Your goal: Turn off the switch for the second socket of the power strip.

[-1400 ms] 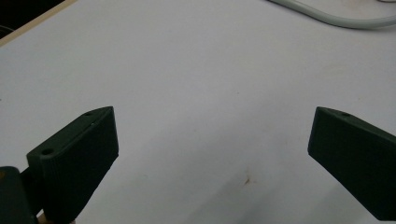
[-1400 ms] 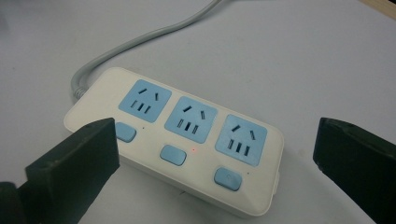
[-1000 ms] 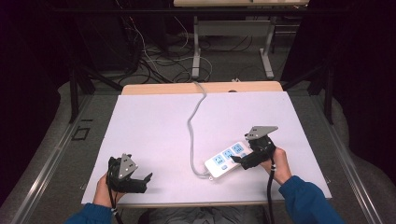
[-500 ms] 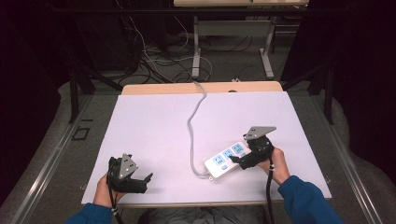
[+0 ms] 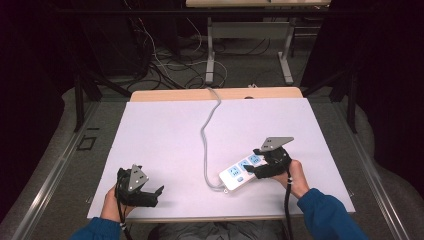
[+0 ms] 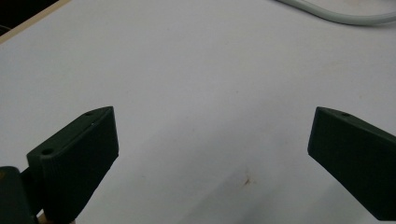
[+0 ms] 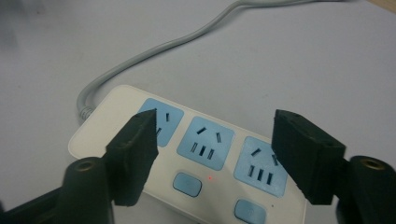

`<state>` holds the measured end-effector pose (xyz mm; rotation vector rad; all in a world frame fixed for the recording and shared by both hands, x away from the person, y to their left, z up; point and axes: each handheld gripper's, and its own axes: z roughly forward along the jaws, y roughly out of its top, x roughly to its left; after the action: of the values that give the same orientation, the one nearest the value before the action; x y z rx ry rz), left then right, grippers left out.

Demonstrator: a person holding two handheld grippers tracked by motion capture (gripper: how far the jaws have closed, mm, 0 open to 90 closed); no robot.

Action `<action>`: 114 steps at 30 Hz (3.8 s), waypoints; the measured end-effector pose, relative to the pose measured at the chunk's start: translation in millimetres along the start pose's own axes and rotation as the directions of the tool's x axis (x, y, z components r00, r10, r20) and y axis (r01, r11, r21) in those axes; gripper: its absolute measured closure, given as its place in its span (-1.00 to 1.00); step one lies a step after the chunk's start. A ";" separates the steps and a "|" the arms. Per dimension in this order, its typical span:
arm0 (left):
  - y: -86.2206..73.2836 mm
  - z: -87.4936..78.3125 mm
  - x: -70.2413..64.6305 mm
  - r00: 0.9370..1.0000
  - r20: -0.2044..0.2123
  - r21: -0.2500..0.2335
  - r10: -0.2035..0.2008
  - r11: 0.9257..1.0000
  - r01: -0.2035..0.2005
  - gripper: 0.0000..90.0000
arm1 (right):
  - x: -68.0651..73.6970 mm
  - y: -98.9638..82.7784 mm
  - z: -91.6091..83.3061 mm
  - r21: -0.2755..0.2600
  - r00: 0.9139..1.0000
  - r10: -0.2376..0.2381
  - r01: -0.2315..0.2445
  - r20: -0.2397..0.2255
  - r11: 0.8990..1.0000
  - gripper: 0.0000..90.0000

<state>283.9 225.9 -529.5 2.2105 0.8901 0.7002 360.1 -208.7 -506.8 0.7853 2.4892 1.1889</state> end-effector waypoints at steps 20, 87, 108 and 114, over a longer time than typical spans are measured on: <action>0.4 0.1 0.2 1.000 -0.002 0.003 0.005 1.000 -0.005 -0.96 | 5.7 -2.2 -1.1 -0.012 1.000 0.019 -0.019 0.007 1.000 1.00; -0.1 0.2 -0.7 1.000 0.000 0.010 0.009 1.000 -0.009 -0.95 | 17.4 -9.3 16.5 0.172 0.999 -0.028 0.023 0.029 0.985 1.00; -0.2 0.6 -1.0 1.000 -0.003 0.013 0.007 1.000 -0.007 -0.95 | 18.8 -9.9 15.9 0.189 0.996 -0.034 0.017 0.084 0.982 1.00; 0.1 0.5 -0.4 1.000 -0.001 0.021 0.014 1.000 -0.014 -0.95 | 17.9 -11.8 13.7 0.182 0.997 -0.017 0.003 0.072 0.983 1.00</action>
<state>284.1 225.3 -529.9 2.2365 0.8874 0.7019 347.5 -195.7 -524.8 0.8445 2.5629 0.9214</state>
